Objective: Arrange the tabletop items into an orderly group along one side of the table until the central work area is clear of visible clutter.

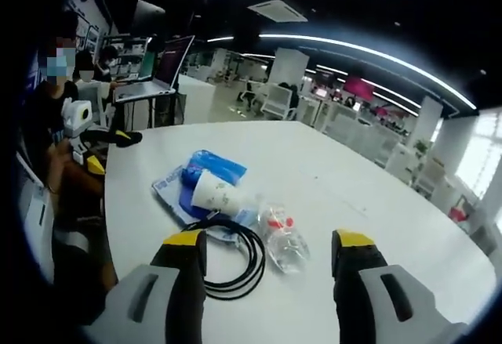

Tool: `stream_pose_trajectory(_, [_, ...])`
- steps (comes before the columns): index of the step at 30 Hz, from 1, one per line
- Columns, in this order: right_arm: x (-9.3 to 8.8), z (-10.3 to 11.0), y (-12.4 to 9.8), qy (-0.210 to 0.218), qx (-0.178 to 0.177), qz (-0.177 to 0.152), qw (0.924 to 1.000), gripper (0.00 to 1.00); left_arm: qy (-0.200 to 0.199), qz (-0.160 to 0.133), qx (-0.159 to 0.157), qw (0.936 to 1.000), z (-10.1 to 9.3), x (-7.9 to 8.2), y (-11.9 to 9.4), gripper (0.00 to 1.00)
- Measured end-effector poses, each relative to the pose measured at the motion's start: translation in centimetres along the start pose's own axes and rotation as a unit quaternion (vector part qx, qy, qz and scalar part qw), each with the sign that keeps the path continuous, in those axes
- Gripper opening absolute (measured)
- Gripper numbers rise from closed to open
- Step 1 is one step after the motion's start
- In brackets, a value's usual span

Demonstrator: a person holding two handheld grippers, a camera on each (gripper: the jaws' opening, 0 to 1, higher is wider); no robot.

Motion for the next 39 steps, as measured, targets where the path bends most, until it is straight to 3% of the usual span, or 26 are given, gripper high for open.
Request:
stream_pose_trajectory(15, [0.6,-0.9,2.0,0.011,0.013,0.001,0.9998,0.58,-0.003,0.001,-0.002,1.0000,0.1,0.0,0.3,0.82])
stream_pose_trajectory(23, [0.1,-0.5,3.0,0.003,0.022,0.020,0.9995,0.57,-0.013,0.003,0.006,0.9999,0.7,-0.3,0.2,0.82])
stream_pose_trajectory(32, [0.6,-0.5,3.4,0.014,0.043,0.014,0.9988,0.56,-0.014,0.014,0.007,0.9998,0.8,-0.7,0.2,0.82])
stream_pose_trajectory(39, [1.2,-0.1,4.3,0.001,0.053,0.018,0.9984,0.56,-0.015,0.017,0.009,0.9997,0.9,-0.9,0.3,0.82])
Point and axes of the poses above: the point that each gripper's makers call its tool centre point, and the gripper's own axes: y roughly forward along the fingers, z roughly to its left, x roughly out of its top, the point moved 4 cm from there along -y, roughly backward along the fingers, and after that the axes turned 12 degrees about -y, right-handed, at the moved point
